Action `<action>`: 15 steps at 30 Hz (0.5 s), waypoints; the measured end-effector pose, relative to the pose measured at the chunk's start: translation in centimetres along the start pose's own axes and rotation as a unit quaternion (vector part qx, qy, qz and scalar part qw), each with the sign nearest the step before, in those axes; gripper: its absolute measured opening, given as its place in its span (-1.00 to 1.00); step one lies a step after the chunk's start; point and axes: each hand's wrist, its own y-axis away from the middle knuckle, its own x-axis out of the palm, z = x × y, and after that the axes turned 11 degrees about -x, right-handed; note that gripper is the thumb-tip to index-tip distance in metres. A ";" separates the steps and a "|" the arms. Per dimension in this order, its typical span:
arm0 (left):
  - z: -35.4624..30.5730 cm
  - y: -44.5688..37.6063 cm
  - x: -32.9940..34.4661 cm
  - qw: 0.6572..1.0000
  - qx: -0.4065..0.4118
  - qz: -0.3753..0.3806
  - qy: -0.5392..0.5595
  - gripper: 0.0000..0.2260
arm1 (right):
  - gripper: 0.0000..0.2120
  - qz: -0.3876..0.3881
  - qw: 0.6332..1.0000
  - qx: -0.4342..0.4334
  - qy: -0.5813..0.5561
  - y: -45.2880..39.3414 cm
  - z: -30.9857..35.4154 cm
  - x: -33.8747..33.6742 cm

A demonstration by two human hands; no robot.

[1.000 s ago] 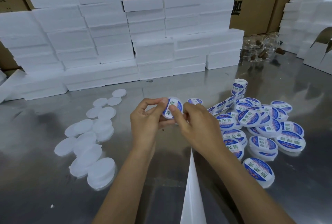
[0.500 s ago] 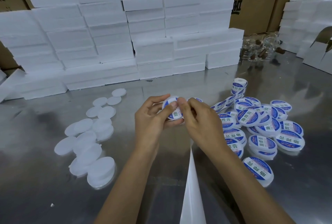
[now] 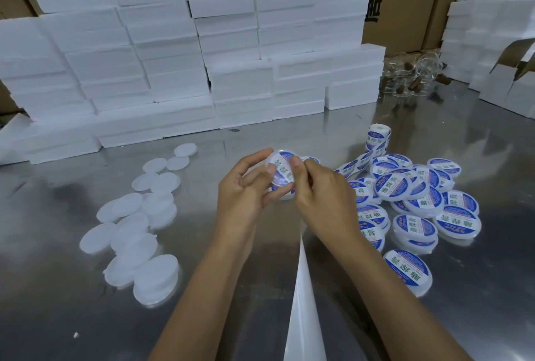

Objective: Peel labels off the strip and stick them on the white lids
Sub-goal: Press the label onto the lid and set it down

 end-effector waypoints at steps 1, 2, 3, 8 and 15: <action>0.1 0.1 0.1 1.000 -0.003 0.016 -0.005 -0.74 | -0.57 0.000 1.000 0.010 0.001 -0.1 -0.2 -0.1; 0.2 0.1 0.2 0.999 -0.006 0.032 -0.014 -0.66 | -0.57 -0.001 1.000 0.022 -0.001 -0.2 -0.4 -0.3; 0.4 0.1 0.3 0.999 -0.009 0.044 -0.026 -0.58 | -0.58 -0.006 0.999 0.038 -0.009 -0.3 -0.6 -0.4; 1.6 -0.1 0.4 0.997 -0.035 0.002 -0.063 -0.55 | -0.59 -0.106 0.980 0.163 -0.030 -0.9 -2.9 -2.2; 2.6 -0.7 -0.7 0.980 -0.043 -0.082 -0.177 -0.71 | -0.52 -0.120 0.951 0.258 0.124 -0.1 -7.5 -5.3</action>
